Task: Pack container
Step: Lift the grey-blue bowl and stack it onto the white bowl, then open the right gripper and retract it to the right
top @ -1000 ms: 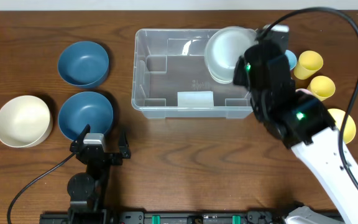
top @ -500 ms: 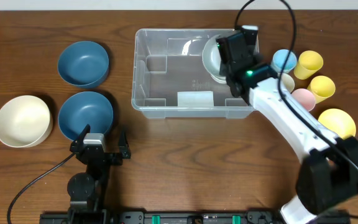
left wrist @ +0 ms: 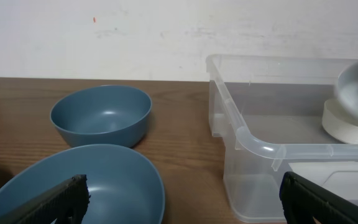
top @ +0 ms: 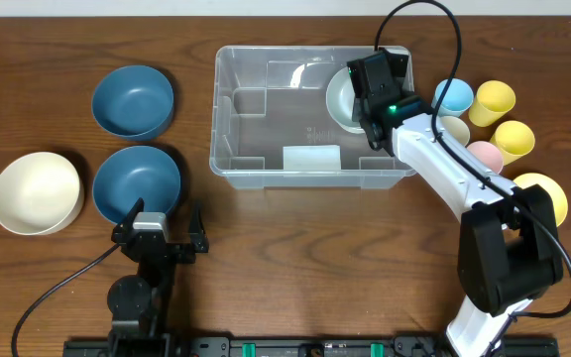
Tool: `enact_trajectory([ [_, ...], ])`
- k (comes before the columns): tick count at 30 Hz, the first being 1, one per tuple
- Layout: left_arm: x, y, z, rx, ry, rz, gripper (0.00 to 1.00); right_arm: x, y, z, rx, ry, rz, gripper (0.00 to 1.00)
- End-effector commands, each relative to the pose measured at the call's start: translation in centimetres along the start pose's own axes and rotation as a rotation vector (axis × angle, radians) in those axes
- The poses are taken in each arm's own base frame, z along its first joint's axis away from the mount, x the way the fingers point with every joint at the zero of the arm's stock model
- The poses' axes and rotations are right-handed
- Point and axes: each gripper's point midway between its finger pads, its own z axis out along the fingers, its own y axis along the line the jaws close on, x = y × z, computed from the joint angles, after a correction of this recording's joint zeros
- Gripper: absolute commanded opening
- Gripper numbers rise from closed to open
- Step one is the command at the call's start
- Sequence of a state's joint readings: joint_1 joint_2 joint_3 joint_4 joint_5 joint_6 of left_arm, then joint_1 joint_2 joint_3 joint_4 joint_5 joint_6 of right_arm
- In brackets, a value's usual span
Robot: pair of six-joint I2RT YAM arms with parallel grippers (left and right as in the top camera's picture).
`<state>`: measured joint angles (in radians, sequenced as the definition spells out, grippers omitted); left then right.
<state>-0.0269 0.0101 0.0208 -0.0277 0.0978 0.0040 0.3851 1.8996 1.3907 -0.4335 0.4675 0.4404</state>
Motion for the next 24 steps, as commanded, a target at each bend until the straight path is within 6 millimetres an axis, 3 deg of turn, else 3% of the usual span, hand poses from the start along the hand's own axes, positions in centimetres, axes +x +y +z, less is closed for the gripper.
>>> enact_trajectory([
  [1,1.5,0.0,0.1,0.007,0.046,0.01,0.98,-0.5,-0.2,0.3,0.002,-0.01,0.001,0.42],
  [3,1.5,0.0,0.1,0.007,0.046,0.01,0.98,-0.6,-0.1,0.3,-0.001,-0.013,-0.01,0.5],
  [12,1.5,0.0,0.1,0.007,0.046,0.01,0.98,-1.1,0.9,-0.8,-0.016,-0.007,-0.067,0.52],
  [17,1.5,0.0,0.1,0.007,0.046,0.01,0.98,-3.8,2.4,-5.7,-0.053,-0.008,-0.109,0.56],
  [19,1.5,0.0,0.1,0.007,0.046,0.01,0.98,-5.2,2.7,-8.5,-0.083,-0.008,-0.115,0.68],
  [21,1.5,0.0,0.1,0.007,0.046,0.01,0.98,-6.4,2.2,-11.5,-0.11,0.002,-0.087,0.75],
  [24,1.5,0.0,0.1,0.007,0.046,0.01,0.98,-7.6,-0.5,-14.8,-0.094,0.012,-0.014,0.78],
])
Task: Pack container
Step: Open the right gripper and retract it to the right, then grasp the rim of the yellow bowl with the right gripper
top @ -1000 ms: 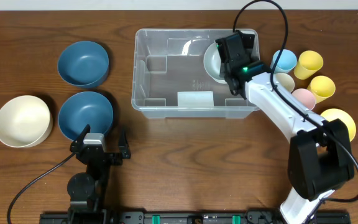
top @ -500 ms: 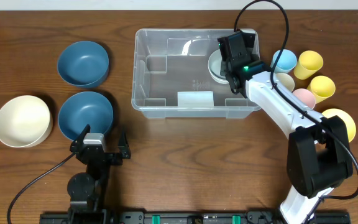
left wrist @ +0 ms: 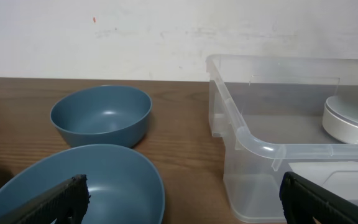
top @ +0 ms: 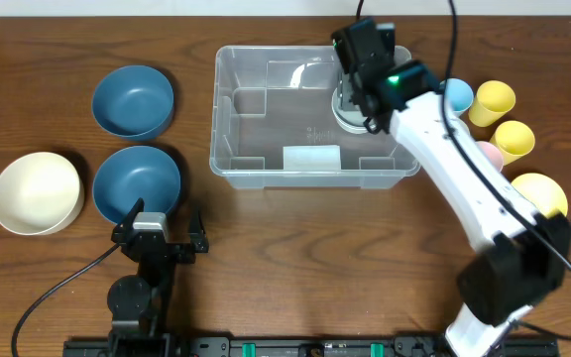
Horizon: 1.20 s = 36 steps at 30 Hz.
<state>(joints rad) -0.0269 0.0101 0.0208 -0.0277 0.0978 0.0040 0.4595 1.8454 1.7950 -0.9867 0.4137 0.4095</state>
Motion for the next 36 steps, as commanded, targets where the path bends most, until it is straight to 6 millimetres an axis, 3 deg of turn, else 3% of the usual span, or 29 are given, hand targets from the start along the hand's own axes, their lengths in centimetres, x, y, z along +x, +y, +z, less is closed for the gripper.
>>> enact_trajectory([
  [1,1.5,0.0,0.1,0.007,0.046,0.01,0.98,-2.7,-3.5,-5.9,-0.019,-0.082,0.142,0.81],
  [6,1.5,0.0,0.1,0.007,0.046,0.01,0.98,-0.6,-11.6,-9.4,0.08,-0.012,0.348,0.83],
  [11,1.5,0.0,0.1,0.007,0.046,0.01,0.98,3.8,-20.9,-11.7,0.226,0.113,0.582,0.85],
  [16,1.5,0.0,0.1,0.007,0.046,0.01,0.98,8.3,-28.2,-12.5,0.381,0.236,0.778,0.85],
  [19,1.5,0.0,0.1,0.007,0.046,0.01,0.98,10.4,-30.8,-12.1,0.429,0.288,0.874,0.85],
  [23,1.5,0.0,0.1,0.007,0.046,0.01,0.98,14.2,-33.9,-10.4,0.494,0.368,0.998,0.84],
  [26,1.5,0.0,0.1,0.007,0.046,0.01,0.98,17.1,-34.7,-8.5,0.488,0.438,1.056,0.83],
  [31,1.5,0.0,0.1,0.007,0.046,0.01,0.98,21.7,-34.3,-4.0,0.399,0.523,1.149,0.8],
  [36,1.5,0.0,0.1,0.007,0.046,0.01,0.98,24.5,-33.1,0.2,0.325,0.526,1.172,0.76],
])
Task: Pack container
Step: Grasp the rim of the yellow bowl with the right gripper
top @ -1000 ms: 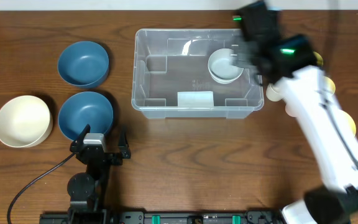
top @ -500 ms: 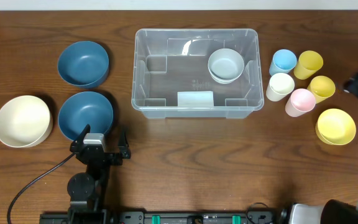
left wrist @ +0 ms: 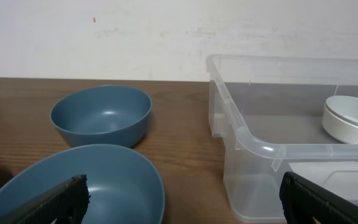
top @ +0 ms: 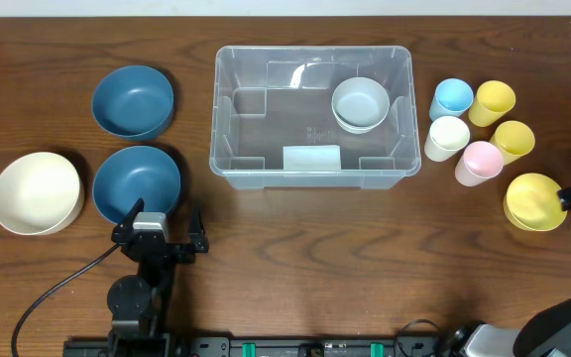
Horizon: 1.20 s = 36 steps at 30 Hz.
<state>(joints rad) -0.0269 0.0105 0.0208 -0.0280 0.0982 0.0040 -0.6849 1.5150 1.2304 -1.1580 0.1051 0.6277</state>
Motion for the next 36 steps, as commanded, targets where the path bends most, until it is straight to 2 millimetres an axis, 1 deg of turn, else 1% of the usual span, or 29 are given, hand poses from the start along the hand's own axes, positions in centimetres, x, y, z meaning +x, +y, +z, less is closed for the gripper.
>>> enact_trajectory([
  [1,1.5,0.0,0.1,0.007,0.045,0.01,0.98,1.6,0.4,2.2,-0.048,0.055,-0.018,0.76],
  [4,1.5,0.0,0.1,0.007,0.045,0.01,0.98,1.9,0.4,4.4,-0.06,0.038,-0.016,0.75],
  [9,1.5,0.0,0.1,0.007,0.045,0.01,0.98,2.2,0.6,7.1,-0.086,0.002,-0.012,0.73],
  [13,1.5,0.0,0.1,0.007,0.045,0.01,0.98,2.4,0.6,8.5,-0.101,-0.02,-0.011,0.62],
  [14,1.5,0.0,0.1,0.007,0.045,0.01,0.98,2.4,0.7,8.8,-0.106,-0.026,-0.01,0.58],
  [16,1.5,0.0,0.1,0.007,0.045,0.01,0.98,2.3,0.8,9.1,-0.113,-0.037,-0.01,0.52],
  [21,1.5,0.0,0.1,0.007,0.045,0.01,0.98,2.0,1.0,9.6,-0.13,-0.065,-0.028,0.47],
  [23,1.5,0.0,0.1,0.007,0.045,0.01,0.98,1.8,1.1,9.8,-0.128,-0.072,-0.042,0.42],
  [29,1.5,0.0,0.1,0.007,0.045,0.01,0.98,2.3,0.8,10.6,-0.104,-0.045,-0.046,0.07],
  [30,1.5,0.0,0.1,0.007,0.045,0.01,0.98,2.4,0.7,10.6,-0.1,-0.039,-0.046,0.04],
  [31,1.5,0.0,0.1,0.007,0.045,0.01,0.98,2.6,0.6,10.7,-0.095,-0.031,-0.047,0.01],
  [36,1.5,0.0,0.1,0.007,0.045,0.01,0.98,4.1,0.1,10.8,-0.086,0.032,-0.051,0.01],
])
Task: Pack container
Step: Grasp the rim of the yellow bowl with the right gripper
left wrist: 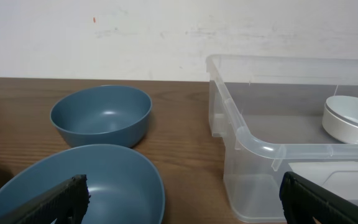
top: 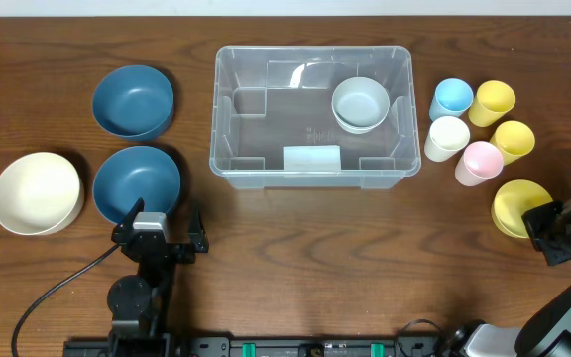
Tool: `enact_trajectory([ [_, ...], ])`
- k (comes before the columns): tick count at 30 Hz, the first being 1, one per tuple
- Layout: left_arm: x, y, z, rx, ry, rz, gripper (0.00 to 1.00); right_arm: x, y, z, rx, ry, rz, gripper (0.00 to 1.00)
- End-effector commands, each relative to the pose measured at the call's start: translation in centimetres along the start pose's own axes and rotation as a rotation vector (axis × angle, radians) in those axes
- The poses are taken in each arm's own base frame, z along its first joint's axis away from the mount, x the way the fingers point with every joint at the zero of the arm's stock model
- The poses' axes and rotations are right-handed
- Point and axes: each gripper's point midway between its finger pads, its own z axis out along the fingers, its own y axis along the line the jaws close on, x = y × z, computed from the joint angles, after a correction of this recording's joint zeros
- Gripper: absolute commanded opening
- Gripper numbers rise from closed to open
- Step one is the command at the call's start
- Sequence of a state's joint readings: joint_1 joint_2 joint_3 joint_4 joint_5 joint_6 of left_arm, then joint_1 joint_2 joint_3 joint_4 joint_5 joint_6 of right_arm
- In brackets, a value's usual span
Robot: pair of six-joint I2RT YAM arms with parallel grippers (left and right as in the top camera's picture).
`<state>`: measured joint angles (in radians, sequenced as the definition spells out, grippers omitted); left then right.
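Note:
The clear plastic container [top: 228,119] stands at the table's back middle, its near corner showing in the left wrist view [left wrist: 253,146]. A pale grey bowl [top: 361,102] rests inside it on the right, stacked on a white one [left wrist: 350,121]. Two blue bowls [top: 133,99] [top: 137,183] and a cream bowl [top: 36,192] lie to the left. My left gripper [top: 160,226] stands open at the near blue bowl's [left wrist: 86,180] front edge, holding nothing. At the right edge my right gripper [top: 548,235] overlaps the yellow bowl's [top: 515,206] near rim; its jaws are unclear.
Several cups stand right of the container: blue [top: 453,96], yellow [top: 494,101], white [top: 447,137], pink [top: 480,162] and another yellow [top: 513,139]. A white wall rises behind the table in the left wrist view.
My right gripper has moved from the far right edge beside the yellow bowl to the bowl's near side, now overlapping its rim. The left arm and the other objects are unchanged.
My right gripper was down in the container's right end over the white bowl with a grey bowl. Then it was higher over that spot. Later the grey bowl lay stacked in the container, the arm away at the right edge, now at the yellow bowl.

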<state>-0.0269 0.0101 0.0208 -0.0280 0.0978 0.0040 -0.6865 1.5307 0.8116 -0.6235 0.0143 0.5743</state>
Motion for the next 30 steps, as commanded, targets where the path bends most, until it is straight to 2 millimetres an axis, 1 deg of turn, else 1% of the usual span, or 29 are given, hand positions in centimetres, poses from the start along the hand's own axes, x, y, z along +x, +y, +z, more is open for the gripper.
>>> enact_trajectory([
  [1,1.5,0.0,0.1,0.007,0.046,0.01,0.98,2.1,-1.2,0.8,0.039,0.085,-0.003,0.01],
  [6,1.5,0.0,0.1,0.007,0.046,0.01,0.98,5.2,-0.7,0.6,0.046,0.185,-0.061,0.01],
  [10,1.5,0.0,0.1,0.007,0.046,0.01,0.98,9.1,1.5,0.0,0.003,0.287,-0.252,0.01],
  [14,1.5,0.0,0.1,0.007,0.046,0.01,0.98,13.5,3.1,-0.8,0.018,0.357,-0.457,0.01],
  [16,1.5,0.0,0.1,0.007,0.046,0.01,0.98,15.9,3.6,-1.3,0.031,0.38,-0.586,0.01],
  [20,1.5,0.0,0.1,0.007,0.046,0.01,0.98,19.6,4.5,-1.9,0.061,0.373,-0.791,0.01],
  [25,1.5,0.0,0.1,0.007,0.046,0.01,0.98,21.6,5.0,-2.2,0.107,0.297,-0.872,0.01],
  [30,1.5,0.0,0.1,0.007,0.046,0.01,0.98,22.7,5.2,-2.6,0.107,0.273,-0.954,0.01],
])
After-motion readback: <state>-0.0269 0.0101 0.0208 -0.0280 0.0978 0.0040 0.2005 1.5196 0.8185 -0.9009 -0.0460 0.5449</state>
